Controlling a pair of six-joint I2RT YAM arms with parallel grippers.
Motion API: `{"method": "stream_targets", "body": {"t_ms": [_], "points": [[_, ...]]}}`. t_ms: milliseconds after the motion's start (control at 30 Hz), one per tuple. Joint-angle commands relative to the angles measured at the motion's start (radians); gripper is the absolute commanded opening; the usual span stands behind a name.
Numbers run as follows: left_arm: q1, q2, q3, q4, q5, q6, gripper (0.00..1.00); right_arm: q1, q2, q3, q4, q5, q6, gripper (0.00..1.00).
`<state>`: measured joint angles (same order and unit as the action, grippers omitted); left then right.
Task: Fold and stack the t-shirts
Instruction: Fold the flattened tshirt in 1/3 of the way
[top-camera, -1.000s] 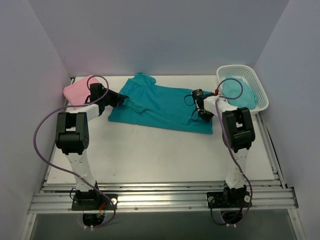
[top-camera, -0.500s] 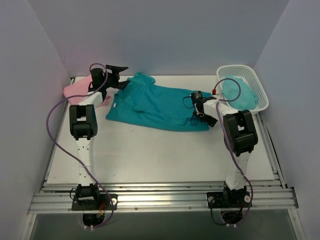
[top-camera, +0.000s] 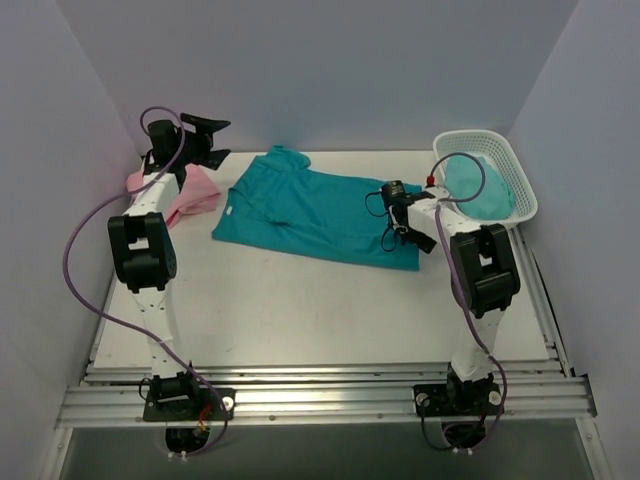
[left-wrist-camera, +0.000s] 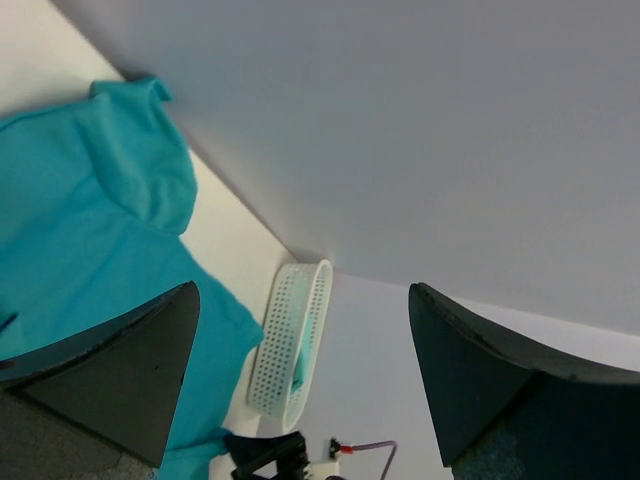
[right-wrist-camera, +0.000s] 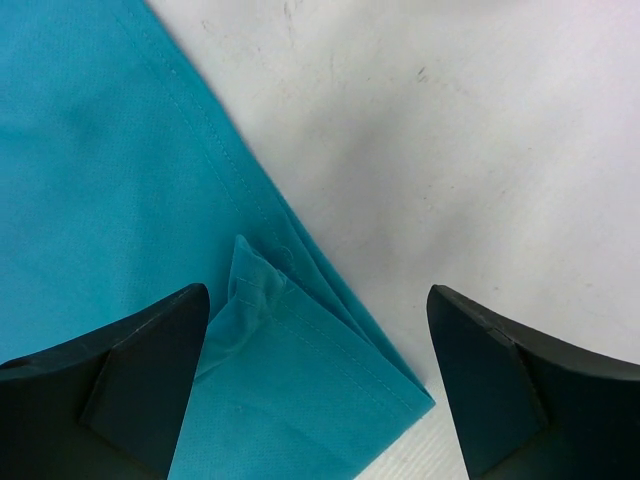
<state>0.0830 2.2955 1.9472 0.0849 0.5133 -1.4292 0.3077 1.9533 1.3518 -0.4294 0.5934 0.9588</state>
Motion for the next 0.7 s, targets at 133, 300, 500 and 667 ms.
{"method": "stream_targets", "body": {"t_ms": [133, 300, 500, 667], "points": [[-0.069, -0.324, -0.305, -0.005, -0.117, 0.336, 0.94, 0.022, -0.191, -0.032, -0.054, 0.141, 0.044, 0.86], [-0.111, -0.519, -0.626, 0.036, -0.238, 0.434, 0.94, 0.102, -0.35, -0.149, 0.203, -0.005, -0.124, 0.81], [-0.183, -0.622, -0.781, 0.016, -0.398, 0.553, 0.94, 0.126, -0.311, -0.197, 0.377, -0.207, -0.17, 0.0], [-0.215, -0.608, -0.864, 0.021, -0.453, 0.59, 0.94, 0.13, -0.186, -0.16, 0.34, -0.192, -0.131, 0.0]]}}
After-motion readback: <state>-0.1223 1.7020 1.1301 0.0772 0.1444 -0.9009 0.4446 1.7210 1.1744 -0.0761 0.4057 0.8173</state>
